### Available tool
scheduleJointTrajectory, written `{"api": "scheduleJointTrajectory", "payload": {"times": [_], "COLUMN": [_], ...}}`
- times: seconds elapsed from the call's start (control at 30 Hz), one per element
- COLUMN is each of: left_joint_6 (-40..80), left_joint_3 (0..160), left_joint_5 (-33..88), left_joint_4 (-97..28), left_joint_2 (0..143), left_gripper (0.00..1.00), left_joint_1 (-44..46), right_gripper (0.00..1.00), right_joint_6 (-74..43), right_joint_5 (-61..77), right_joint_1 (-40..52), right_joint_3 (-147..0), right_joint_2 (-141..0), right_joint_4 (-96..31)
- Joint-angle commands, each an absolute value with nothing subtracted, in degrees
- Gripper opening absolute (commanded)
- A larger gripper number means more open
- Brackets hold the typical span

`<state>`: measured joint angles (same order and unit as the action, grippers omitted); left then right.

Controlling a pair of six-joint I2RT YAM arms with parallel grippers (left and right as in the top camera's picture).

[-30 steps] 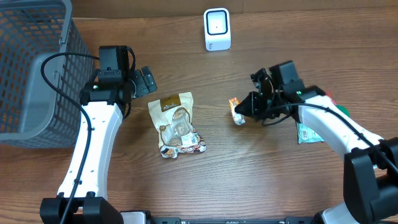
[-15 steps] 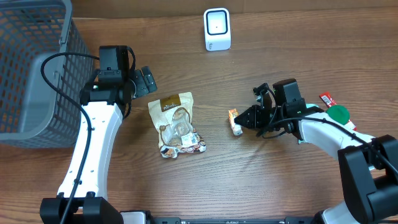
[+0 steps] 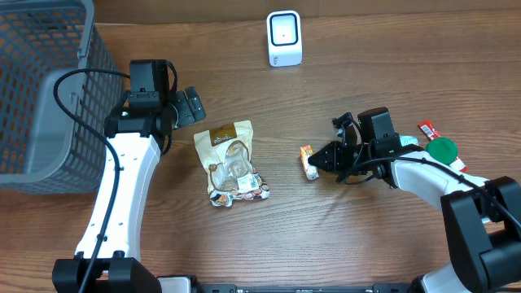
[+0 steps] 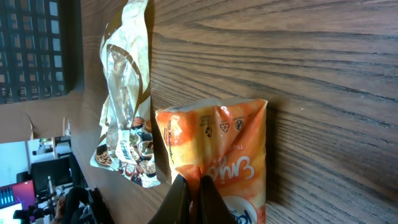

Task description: Scan the item barcode

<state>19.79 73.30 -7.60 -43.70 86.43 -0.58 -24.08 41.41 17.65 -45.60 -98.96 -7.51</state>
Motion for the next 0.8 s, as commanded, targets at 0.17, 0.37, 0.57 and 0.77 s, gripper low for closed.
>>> {"api": "scheduleJointTrajectory", "payload": {"times": [0.17,0.37,0.57,0.77], "left_joint_6": [20.16,20.16,20.16,20.16], "left_joint_3": [73.89,73.89,73.89,73.89], "left_joint_5": [-8.27,-8.27,-8.27,-8.27], "left_joint_4": [-43.48,-43.48,-43.48,-43.48], "left_joint_2": [86.89,86.89,86.89,86.89], "left_gripper": [1.00,1.00,1.00,1.00], "left_joint_1": [-0.73,-0.73,-0.73,-0.73], "right_gripper": [0.04,0.04,0.04,0.04], "right_joint_6": [-24.01,-24.01,-24.01,-24.01], "right_joint_5": [40.93,40.93,37.30,36.64], "right_joint_1": [17.65,17.67,17.67,17.65], "right_joint_3": [-45.01,-44.93,-44.93,-44.93], "right_joint_2": [-99.13,-99.13,-99.13,-99.13], "right_joint_4": [-7.14,-7.40,-8.69,-9.50]}}
